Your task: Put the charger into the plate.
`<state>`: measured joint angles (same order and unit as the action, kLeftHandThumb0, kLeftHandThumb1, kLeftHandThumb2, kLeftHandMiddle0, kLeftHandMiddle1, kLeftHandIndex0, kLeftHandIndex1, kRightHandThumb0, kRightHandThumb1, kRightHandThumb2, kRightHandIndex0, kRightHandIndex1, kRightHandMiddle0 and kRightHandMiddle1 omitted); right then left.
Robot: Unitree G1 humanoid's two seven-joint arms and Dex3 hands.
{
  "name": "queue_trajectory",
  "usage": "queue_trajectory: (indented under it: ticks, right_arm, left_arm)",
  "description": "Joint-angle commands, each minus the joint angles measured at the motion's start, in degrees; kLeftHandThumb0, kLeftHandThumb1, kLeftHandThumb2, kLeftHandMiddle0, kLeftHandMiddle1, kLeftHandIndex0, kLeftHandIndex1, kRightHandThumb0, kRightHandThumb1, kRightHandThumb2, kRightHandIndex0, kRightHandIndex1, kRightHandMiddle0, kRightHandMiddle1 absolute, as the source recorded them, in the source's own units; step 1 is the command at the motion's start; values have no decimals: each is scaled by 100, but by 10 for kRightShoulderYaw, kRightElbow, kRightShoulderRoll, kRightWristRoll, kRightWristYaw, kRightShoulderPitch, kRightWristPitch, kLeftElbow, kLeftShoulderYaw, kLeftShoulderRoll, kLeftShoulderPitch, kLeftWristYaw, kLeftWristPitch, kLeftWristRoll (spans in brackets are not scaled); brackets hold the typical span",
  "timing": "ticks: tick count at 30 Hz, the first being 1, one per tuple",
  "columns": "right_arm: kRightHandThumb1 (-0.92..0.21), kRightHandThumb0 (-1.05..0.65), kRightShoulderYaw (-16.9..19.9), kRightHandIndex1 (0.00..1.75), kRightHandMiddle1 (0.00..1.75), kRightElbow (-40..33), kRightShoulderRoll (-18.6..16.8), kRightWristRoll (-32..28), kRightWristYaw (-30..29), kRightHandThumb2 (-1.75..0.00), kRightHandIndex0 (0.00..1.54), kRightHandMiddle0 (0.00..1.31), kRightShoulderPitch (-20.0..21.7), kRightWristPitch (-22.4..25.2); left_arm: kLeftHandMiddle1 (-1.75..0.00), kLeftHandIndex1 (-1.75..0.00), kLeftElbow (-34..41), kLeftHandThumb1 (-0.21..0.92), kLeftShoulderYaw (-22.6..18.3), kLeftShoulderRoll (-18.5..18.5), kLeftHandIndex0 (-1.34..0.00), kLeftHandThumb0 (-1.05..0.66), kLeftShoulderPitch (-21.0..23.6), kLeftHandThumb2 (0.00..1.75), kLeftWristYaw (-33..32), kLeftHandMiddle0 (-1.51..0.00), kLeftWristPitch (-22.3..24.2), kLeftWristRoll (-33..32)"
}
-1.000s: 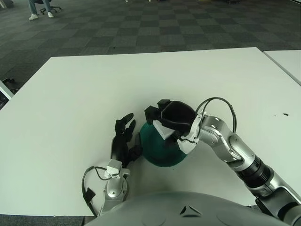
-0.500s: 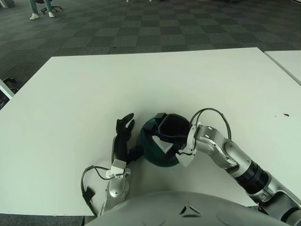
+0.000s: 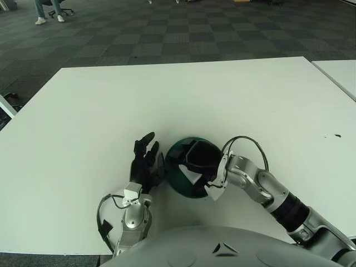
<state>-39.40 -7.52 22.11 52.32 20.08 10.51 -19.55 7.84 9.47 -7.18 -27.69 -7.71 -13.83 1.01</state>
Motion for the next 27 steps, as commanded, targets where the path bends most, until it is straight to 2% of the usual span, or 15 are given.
queue_trajectory:
  ticks: [1, 6, 10, 13, 17, 18, 19, 22, 27]
  right_arm:
    - [-42, -45, -8, 175, 175, 20, 1, 2, 15, -118, 101, 53, -7, 5]
    - [-42, -45, -11, 175, 175, 25, 0, 5, 8, -118, 101, 53, -6, -3]
    - [-48, -43, -15, 175, 175, 31, 1, 6, 0, -111, 98, 48, 0, -16]
    - [-62, -40, -19, 175, 175, 37, -1, 6, 0, -92, 86, 39, 3, -20]
    - [-74, -38, -17, 175, 175, 38, -3, 9, -3, -77, 75, 31, 0, -16]
    - [-80, -38, -15, 175, 175, 38, -3, 10, -7, -67, 70, 27, -3, -15]
    - [-85, -53, -14, 175, 171, 38, -3, 10, -11, -70, 66, 22, -5, -14]
    - [-90, -74, -5, 175, 162, 29, 7, 3, -15, -75, 58, 14, -9, -18]
    - [-92, -89, 4, 175, 160, 24, 5, 11, -36, -82, 48, 8, -21, -9]
  left_arm:
    - [0, -80, -10, 92, 4, -9, 0, -82, -11, 86, 6, -42, 23, -11]
    - [0, -80, -8, 92, 4, -8, 0, -82, -10, 86, 8, -42, 23, -17]
    - [0, -81, -8, 92, 5, -7, 0, -82, -9, 86, 5, -42, 20, -13]
    - [0, -81, -9, 92, 6, -3, 0, -82, -9, 87, 4, -42, 17, -5]
    - [0, -81, -8, 92, 6, -1, 0, -82, -9, 88, 3, -43, 15, 0]
    - [-1, -81, -7, 92, 7, 0, 0, -82, -10, 88, 2, -43, 14, 4]
    - [-1, -82, -6, 92, 7, 1, 0, -82, -11, 88, 1, -43, 14, 6]
    - [-1, -82, 0, 92, 7, 2, 0, -82, -13, 88, -1, -45, 14, 14]
    - [-2, -85, 10, 92, 6, 2, 0, -80, -14, 87, 2, -47, 18, 16]
